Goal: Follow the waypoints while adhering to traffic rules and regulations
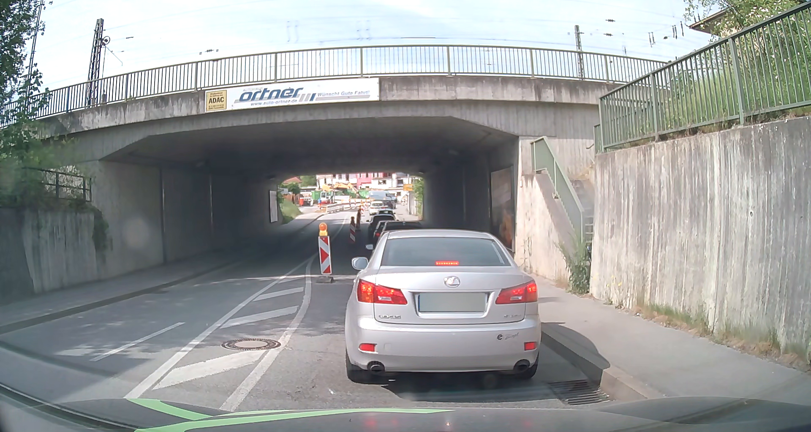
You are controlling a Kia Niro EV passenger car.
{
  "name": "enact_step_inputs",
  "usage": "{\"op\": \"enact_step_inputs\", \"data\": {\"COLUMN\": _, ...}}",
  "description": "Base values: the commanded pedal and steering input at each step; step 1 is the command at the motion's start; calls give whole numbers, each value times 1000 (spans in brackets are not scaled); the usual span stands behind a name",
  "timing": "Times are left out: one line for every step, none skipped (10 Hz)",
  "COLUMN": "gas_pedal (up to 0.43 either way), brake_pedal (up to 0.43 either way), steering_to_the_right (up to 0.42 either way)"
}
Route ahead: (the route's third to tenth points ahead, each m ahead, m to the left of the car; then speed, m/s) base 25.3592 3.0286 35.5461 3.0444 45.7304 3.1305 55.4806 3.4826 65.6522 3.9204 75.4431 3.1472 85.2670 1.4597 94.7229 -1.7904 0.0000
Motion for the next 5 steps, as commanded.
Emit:
{"op": "enact_step_inputs", "data": {"gas_pedal": 0, "brake_pedal": 341, "steering_to_the_right": -3}}
{"op": "enact_step_inputs", "data": {"gas_pedal": 0, "brake_pedal": 341, "steering_to_the_right": -3}}
{"op": "enact_step_inputs", "data": {"gas_pedal": 0, "brake_pedal": 341, "steering_to_the_right": -3}}
{"op": "enact_step_inputs", "data": {"gas_pedal": 0, "brake_pedal": 341, "steering_to_the_right": -2}}
{"op": "enact_step_inputs", "data": {"gas_pedal": 0, "brake_pedal": 341, "steering_to_the_right": -3}}
